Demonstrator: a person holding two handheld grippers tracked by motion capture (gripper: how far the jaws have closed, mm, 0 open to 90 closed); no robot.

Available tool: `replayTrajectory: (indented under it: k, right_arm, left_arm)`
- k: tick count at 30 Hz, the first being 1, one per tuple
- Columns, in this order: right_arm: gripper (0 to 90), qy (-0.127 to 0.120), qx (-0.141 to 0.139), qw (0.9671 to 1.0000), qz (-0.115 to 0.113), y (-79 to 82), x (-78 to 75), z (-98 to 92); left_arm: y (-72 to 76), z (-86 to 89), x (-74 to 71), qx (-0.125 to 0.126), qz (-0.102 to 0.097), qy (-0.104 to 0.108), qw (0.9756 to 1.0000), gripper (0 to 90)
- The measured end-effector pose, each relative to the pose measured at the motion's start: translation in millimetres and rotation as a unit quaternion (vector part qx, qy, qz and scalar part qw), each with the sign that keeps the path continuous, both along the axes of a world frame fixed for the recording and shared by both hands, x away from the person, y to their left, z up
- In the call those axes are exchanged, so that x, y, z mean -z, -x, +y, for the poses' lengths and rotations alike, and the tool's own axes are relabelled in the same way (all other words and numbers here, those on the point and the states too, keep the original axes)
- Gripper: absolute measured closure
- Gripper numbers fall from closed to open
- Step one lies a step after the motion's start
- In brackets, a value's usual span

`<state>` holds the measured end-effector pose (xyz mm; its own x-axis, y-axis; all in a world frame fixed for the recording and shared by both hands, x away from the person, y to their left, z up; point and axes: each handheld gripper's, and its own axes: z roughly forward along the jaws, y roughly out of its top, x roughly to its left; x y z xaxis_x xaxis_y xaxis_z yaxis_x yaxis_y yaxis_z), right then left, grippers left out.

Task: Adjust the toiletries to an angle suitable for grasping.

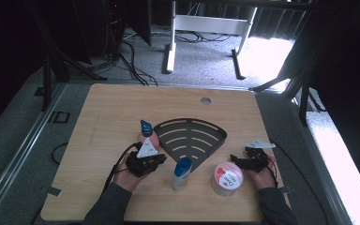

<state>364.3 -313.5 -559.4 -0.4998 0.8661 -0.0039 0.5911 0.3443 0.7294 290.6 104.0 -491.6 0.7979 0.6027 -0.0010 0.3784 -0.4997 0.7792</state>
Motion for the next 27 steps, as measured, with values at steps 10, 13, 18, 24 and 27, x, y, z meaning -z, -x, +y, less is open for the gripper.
replayTrajectory:
  k: [10, 13, 18, 24, 27]
  right_arm:
    - [20.4, 0.0, 0.0, 1.0, 0.0, 0.0, 0.0, 0.0]
    - [20.4, 0.0, -0.001, 1.0, 0.0, 0.0, -0.1, 0.0]
    - [20.3, 0.0, -0.001, 1.0, 0.0, 0.0, 0.0, 0.0]
    - [20.3, 0.0, 0.0, 1.0, 0.0, 0.0, 0.0, 0.0]
    - [20.4, 0.0, 0.0, 1.0, 0.0, 0.0, 0.0, 0.0]
  left_arm:
    - [31.4, -7.5, 1.3, 0.026, 0.01, 0.016, 0.9995, 83.5]
    - [37.0, -9.8, 1.2, 0.032, 0.009, 0.012, 0.9994, 81.1]
    - [45.9, -11.8, 5.7, 0.035, 0.016, -0.001, 0.9993, 77.9]
    - [53.7, -16.1, 8.4, 0.048, 0.02, 0.004, 0.9986, 67.7]
    - [54.2, -19.4, 10.7, 0.053, 0.024, 0.005, 0.9983, 62.2]
